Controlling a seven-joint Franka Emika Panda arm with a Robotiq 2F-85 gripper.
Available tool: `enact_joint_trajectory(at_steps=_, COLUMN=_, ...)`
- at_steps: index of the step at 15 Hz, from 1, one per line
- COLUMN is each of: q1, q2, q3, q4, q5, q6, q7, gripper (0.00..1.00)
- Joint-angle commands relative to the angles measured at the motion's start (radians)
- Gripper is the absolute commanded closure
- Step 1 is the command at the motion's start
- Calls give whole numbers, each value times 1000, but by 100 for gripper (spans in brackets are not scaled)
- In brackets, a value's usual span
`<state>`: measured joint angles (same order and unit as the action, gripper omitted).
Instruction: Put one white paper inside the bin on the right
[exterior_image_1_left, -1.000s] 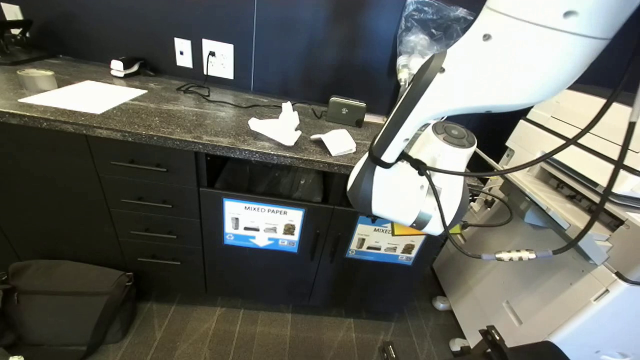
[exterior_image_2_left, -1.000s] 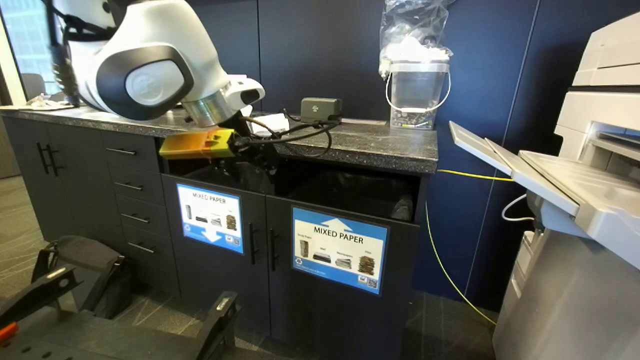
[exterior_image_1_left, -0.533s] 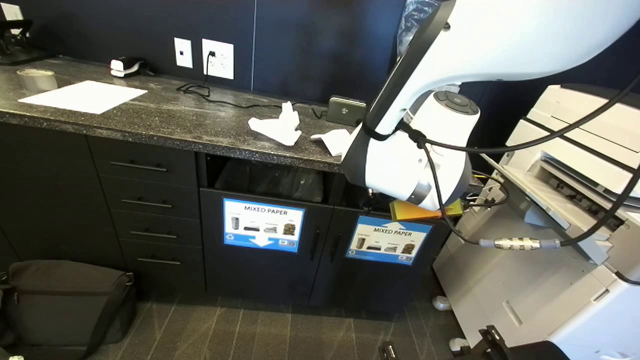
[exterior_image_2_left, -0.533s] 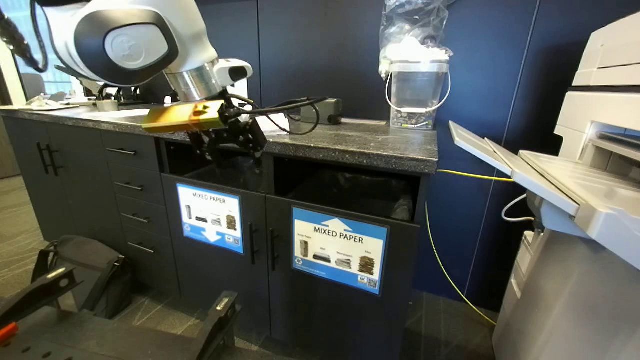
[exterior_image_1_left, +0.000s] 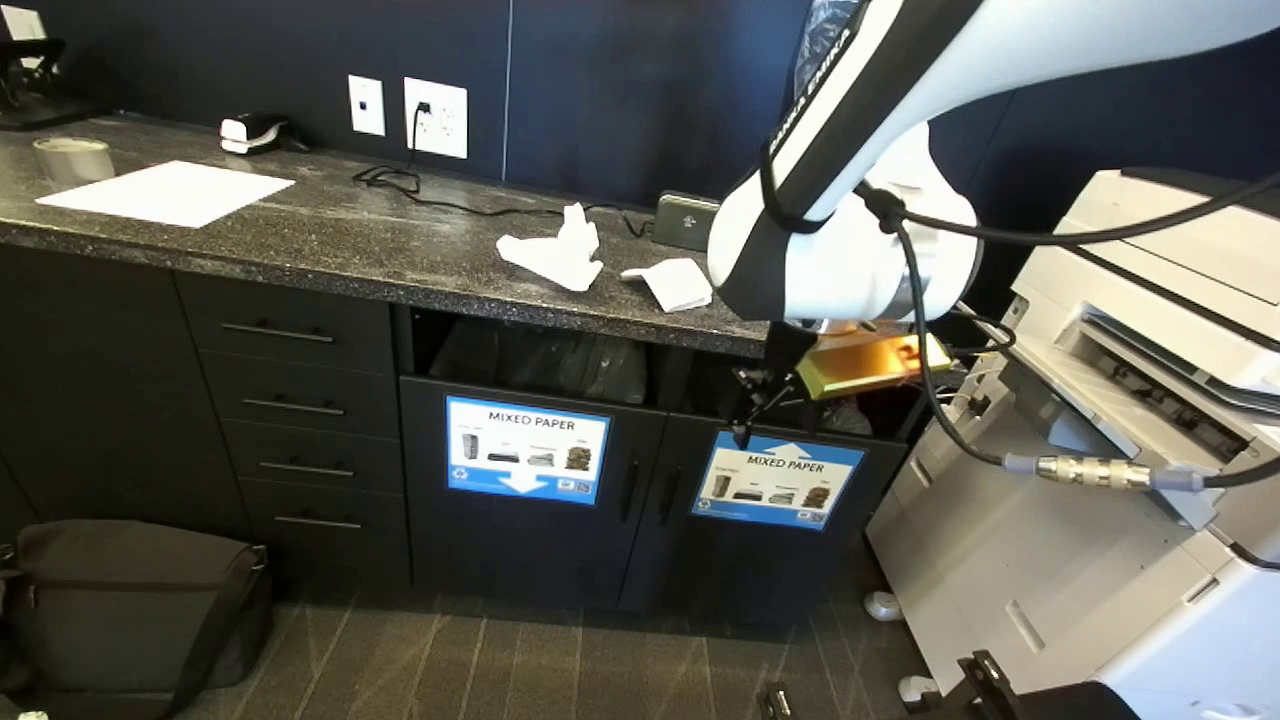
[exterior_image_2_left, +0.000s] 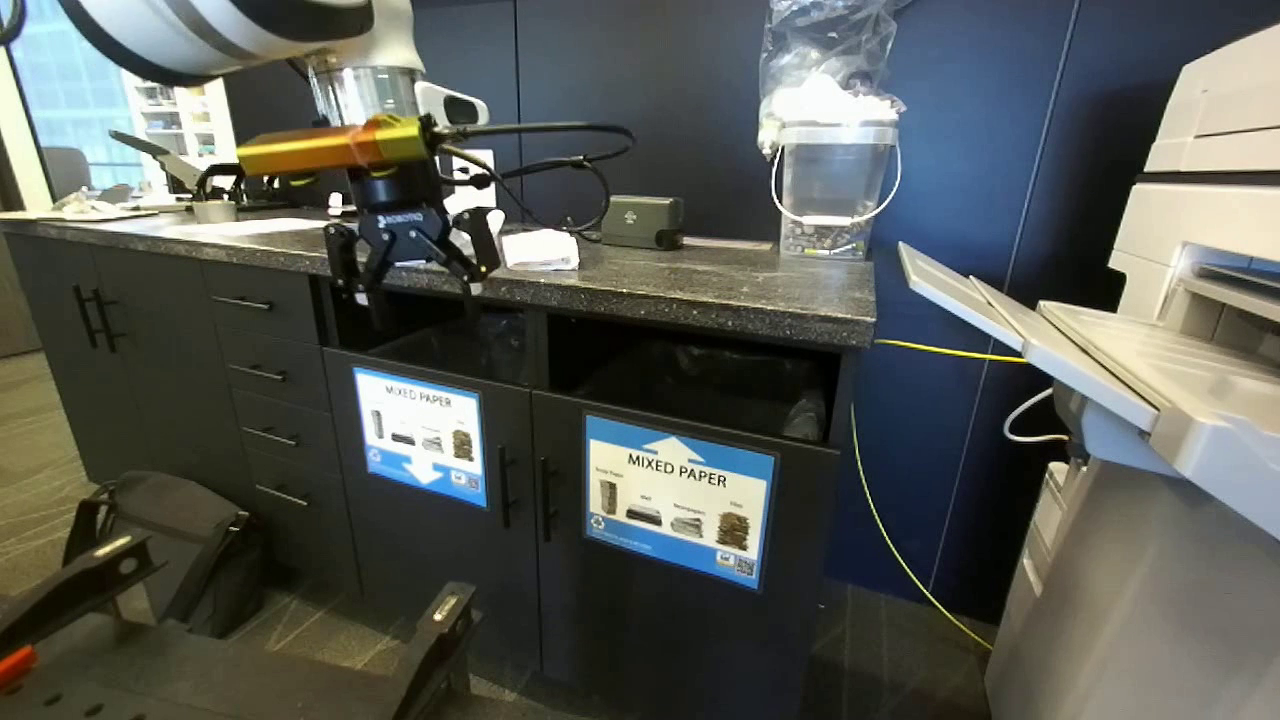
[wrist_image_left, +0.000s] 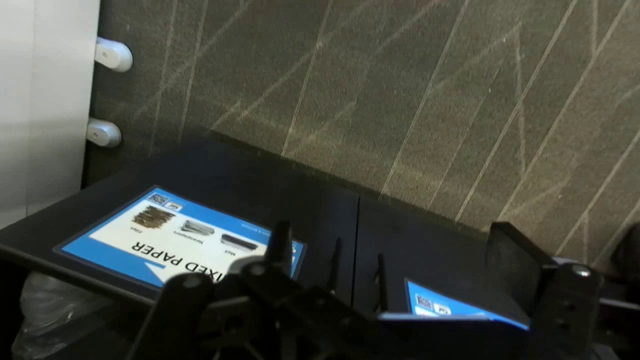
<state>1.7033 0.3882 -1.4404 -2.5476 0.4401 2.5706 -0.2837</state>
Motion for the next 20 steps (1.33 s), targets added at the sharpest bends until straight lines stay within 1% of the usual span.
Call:
enact_joint_trajectory(at_steps=1, q1=243, q2=8, q3=-271, q4=30, q5=-98, q6=-210, q7=-24, gripper=0)
enact_joint_trajectory(at_steps=6, q1=595, q2=141, q3=-645, q4=27, q5=-31, q6=-469, q7=-183, gripper=0)
enact_joint_trajectory(at_steps=9, q1=726, q2=287, q3=-807, q4=8, q5=18, q6=-651, q7=-278, gripper=0)
enact_joint_trajectory(at_steps=12, q1=811, q2=434, q3=-941, q4=-3, q5=6, q6=-849, q7=-317, gripper=0)
enact_joint_trajectory(at_steps=13, q1=752, q2=485, q3=-921, q4=18, q5=22, q6=-909, q7=-352, gripper=0)
enact_joint_trajectory(at_steps=14, q1=764, q2=536, q3=-959, q4=15, q5=22, q6=-966, q7=-358, gripper=0)
enact_joint_trajectory(at_steps=16, q1=759, q2=646, q3=-1032, q4=2, q5=19, q6=-1091, q7=-387, gripper=0)
enact_joint_trajectory(at_steps=17, q1=741, q2=507, q3=-946, q4=36, q5=-1, q6=-1009, q7=-335, gripper=0)
enact_joint_trajectory(at_steps=18, q1=738, q2=539, q3=-955, q4=35, q5=-2, q6=-1030, q7=-341, gripper=0)
enact_joint_trajectory(at_steps=20, q1=741, q2=542, q3=-940, q4=31, q5=-4, q6=-1026, q7=-338, gripper=0)
